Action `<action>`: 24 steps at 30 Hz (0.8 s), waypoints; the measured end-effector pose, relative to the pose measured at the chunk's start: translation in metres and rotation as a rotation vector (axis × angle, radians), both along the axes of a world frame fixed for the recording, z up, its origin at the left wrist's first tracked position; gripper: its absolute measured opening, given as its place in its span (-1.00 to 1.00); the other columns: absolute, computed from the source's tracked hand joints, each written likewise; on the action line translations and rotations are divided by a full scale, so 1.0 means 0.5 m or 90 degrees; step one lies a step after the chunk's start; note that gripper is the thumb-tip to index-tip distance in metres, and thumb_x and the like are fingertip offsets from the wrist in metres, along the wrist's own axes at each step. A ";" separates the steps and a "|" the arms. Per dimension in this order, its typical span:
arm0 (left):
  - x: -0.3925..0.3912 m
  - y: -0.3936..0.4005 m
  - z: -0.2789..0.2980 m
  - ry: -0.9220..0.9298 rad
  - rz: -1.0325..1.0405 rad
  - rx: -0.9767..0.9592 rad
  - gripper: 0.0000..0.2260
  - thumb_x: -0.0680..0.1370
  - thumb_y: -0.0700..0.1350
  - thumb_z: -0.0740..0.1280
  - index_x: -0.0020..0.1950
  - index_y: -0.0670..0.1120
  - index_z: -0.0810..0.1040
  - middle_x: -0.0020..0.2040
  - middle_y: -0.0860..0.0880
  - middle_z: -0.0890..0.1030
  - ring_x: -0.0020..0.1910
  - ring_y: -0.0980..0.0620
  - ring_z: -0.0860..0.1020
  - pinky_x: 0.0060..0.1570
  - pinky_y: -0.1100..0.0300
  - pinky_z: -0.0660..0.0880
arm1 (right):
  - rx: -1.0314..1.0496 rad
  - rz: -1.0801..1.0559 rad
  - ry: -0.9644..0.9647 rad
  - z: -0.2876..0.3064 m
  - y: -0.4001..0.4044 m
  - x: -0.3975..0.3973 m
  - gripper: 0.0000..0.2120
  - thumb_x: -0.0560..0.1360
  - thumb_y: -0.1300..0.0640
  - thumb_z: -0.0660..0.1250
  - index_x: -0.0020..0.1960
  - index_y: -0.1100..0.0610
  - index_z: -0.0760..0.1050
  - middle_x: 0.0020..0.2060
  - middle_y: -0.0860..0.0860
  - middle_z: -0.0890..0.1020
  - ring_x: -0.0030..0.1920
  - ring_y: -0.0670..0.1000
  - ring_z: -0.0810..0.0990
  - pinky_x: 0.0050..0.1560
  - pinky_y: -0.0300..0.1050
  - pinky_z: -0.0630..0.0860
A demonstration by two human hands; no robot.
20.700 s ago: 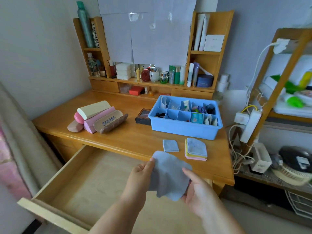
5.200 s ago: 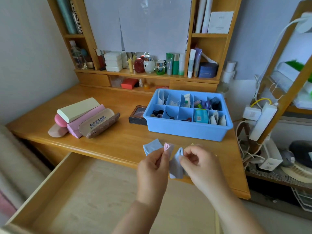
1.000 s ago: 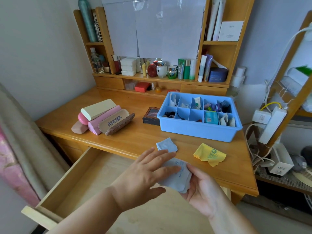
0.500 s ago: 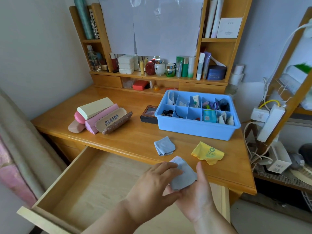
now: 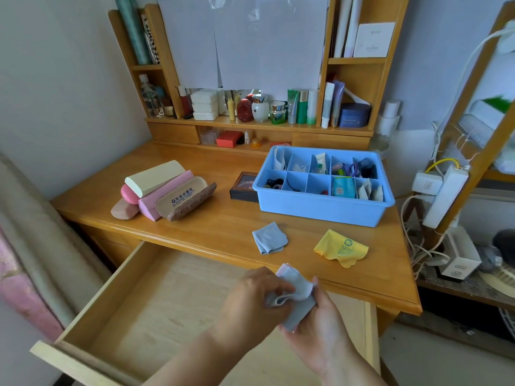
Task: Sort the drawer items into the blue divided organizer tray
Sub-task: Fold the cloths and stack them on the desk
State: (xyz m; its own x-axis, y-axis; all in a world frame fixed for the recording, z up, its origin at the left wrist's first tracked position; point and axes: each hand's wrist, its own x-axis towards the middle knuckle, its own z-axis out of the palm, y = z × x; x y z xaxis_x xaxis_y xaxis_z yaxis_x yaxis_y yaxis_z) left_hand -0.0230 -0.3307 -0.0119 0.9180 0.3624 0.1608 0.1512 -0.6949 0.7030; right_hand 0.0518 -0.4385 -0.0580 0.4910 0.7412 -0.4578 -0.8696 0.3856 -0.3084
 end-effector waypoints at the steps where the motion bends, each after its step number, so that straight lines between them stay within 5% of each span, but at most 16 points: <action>1: 0.003 -0.003 -0.006 -0.006 0.008 0.014 -0.87 0.45 -0.10 0.39 -0.25 -0.13 0.58 -0.30 0.03 0.51 -0.30 0.14 0.43 -0.27 0.22 0.37 | 0.002 -0.001 -0.003 -0.001 -0.001 -0.003 -0.38 0.54 -0.26 0.06 0.11 0.23 0.63 0.01 0.27 0.64 -0.04 0.19 0.67 0.02 0.03 0.53; 5: 0.008 0.016 -0.013 -0.003 0.163 -0.328 -0.66 0.52 0.02 0.28 -0.17 -0.27 0.56 -0.34 0.04 0.51 -0.33 0.13 0.44 -0.24 0.17 0.35 | 0.003 0.013 -0.061 0.002 -0.013 -0.012 -0.39 0.42 -0.27 0.26 0.20 0.20 0.57 0.21 0.27 0.56 0.19 0.22 0.57 0.38 0.13 0.32; 10: -0.007 0.056 -0.028 -0.085 0.230 -0.950 -0.74 0.64 -0.15 0.13 0.13 -0.25 0.55 0.03 -0.19 0.68 -0.02 -0.05 0.67 -0.12 0.09 0.59 | 0.000 0.021 -0.064 -0.013 -0.028 -0.015 -0.61 0.47 0.05 0.30 0.25 0.17 0.52 0.19 0.25 0.58 0.15 0.31 0.58 0.12 0.25 0.53; 14: -0.020 0.044 -0.069 -0.158 0.307 -1.135 -0.73 0.64 -0.18 0.11 0.19 -0.32 0.49 0.02 -0.25 0.66 -0.08 -0.10 0.68 -0.04 0.00 0.61 | 0.011 0.047 -0.049 -0.018 -0.030 -0.023 -0.60 0.52 0.05 0.21 0.29 0.22 0.46 0.18 0.26 0.58 0.15 0.33 0.57 0.10 0.29 0.53; 17: -0.025 0.029 -0.088 -0.195 0.294 -1.100 -0.70 0.65 -0.17 0.07 0.24 -0.30 0.47 0.08 -0.23 0.65 0.01 -0.08 0.66 0.04 0.03 0.49 | -0.006 0.055 -0.011 -0.025 -0.034 -0.020 -0.53 0.58 -0.08 0.12 0.30 0.24 0.45 0.20 0.27 0.57 0.17 0.31 0.56 0.10 0.23 0.54; 19: -0.030 0.021 -0.090 -0.189 0.234 -0.936 -0.71 0.64 -0.17 0.11 0.28 -0.19 0.50 0.13 -0.14 0.65 0.12 -0.02 0.62 0.11 0.08 0.46 | -0.013 0.058 0.003 -0.029 -0.038 -0.014 -0.45 0.58 -0.17 0.08 0.29 0.25 0.46 0.19 0.28 0.57 0.17 0.31 0.57 0.10 0.20 0.53; 22: -0.043 0.015 -0.072 -0.162 0.024 -0.385 -0.62 0.58 -0.22 0.15 0.32 0.07 0.53 0.27 0.14 0.56 0.30 0.21 0.46 0.28 0.30 0.34 | -0.046 0.062 0.000 -0.028 -0.038 -0.011 -0.42 0.57 -0.20 0.08 0.24 0.26 0.51 0.16 0.29 0.58 0.11 0.29 0.61 0.11 0.19 0.53; 24: -0.038 0.010 -0.065 -0.120 -0.172 -0.056 -0.49 0.48 -0.26 0.10 0.41 0.03 0.41 0.40 0.14 0.41 0.41 0.25 0.31 0.43 0.32 0.12 | -0.054 0.071 0.012 -0.025 -0.036 -0.010 -0.41 0.56 -0.21 0.07 0.22 0.24 0.56 0.19 0.25 0.58 0.11 0.22 0.62 0.09 0.13 0.55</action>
